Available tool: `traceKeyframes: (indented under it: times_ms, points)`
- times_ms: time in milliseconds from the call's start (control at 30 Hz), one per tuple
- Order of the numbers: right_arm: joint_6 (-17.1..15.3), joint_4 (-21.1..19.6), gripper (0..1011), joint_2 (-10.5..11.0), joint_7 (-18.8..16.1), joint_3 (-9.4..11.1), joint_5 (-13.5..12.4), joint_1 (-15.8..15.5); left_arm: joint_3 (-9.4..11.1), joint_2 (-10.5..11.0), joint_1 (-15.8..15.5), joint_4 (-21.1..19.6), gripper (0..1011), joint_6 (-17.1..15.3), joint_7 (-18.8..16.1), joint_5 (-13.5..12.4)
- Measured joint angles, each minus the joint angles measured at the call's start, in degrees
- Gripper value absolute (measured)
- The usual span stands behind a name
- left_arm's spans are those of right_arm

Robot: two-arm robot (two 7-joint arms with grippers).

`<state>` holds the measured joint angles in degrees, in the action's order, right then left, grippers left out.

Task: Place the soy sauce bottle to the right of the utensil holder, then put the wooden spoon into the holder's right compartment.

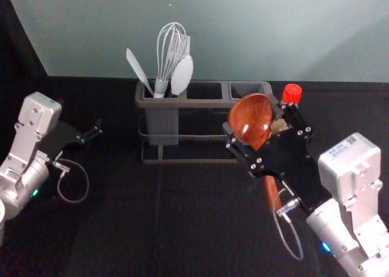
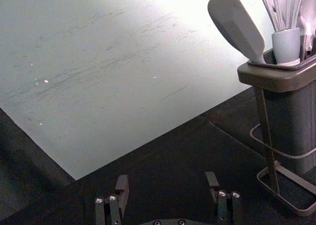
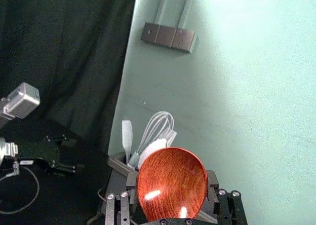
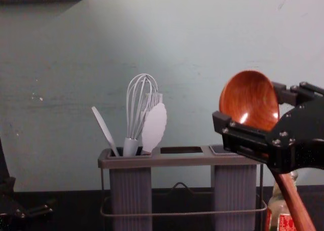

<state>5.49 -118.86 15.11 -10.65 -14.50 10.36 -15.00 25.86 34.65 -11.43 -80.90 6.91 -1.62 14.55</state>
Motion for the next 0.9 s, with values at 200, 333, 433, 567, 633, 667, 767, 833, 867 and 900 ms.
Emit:
traceKeyframes:
  times_ms: [200, 333, 433, 567, 633, 667, 767, 833, 867, 900]
  points:
    - [2.1, 0.2, 837, 0.5, 0.2, 0.1, -0.2, -0.2, 0.0, 0.0, 0.0, 0.0, 1011, 0.0, 0.0, 0.0]
    - [1.9, 0.2, 837, 0.2, 0.6, 0.2, -0.2, -0.3, 0.0, 0.0, 0.0, 0.0, 1011, 0.0, 0.0, 0.0]
    - [1.9, 0.2, 837, 0.3, 0.6, 0.2, -0.2, -0.3, 0.0, 0.0, 0.0, 0.0, 1011, 0.0, 0.0, 0.0]
    - [1.9, 0.2, 837, 0.3, 0.5, 0.2, -0.2, -0.2, 0.0, 0.0, 0.0, 0.0, 1011, 0.0, 0.0, 0.0]
    - [1.8, 0.2, 837, 0.3, 0.5, 0.1, -0.2, -0.2, 0.0, 0.0, 0.0, 0.0, 1011, 0.0, 0.0, 0.0]
    - [1.8, 0.2, 837, 0.3, 0.5, 0.1, -0.2, -0.2, 0.0, 0.0, 0.0, 0.0, 1011, 0.0, 0.0, 0.0]
    - [1.8, 0.2, 837, 0.3, 0.5, 0.1, -0.3, -0.2, 0.0, 0.0, 0.0, 0.0, 1011, 0.0, 0.0, 0.0]
    - [1.8, 0.2, 837, 0.3, 0.5, 0.1, -0.3, -0.2, 0.0, 0.0, 0.0, 0.0, 1011, 0.0, 0.0, 0.0]
    - [1.8, 0.2, 837, 0.3, 0.5, 0.1, -0.3, -0.2, 0.0, 0.0, 0.0, 0.0, 1011, 0.0, 0.0, 0.0]
    - [1.8, 0.2, 837, 0.3, 0.5, 0.1, -0.3, -0.2, 0.0, 0.0, 0.0, 0.0, 1011, 0.0, 0.0, 0.0]
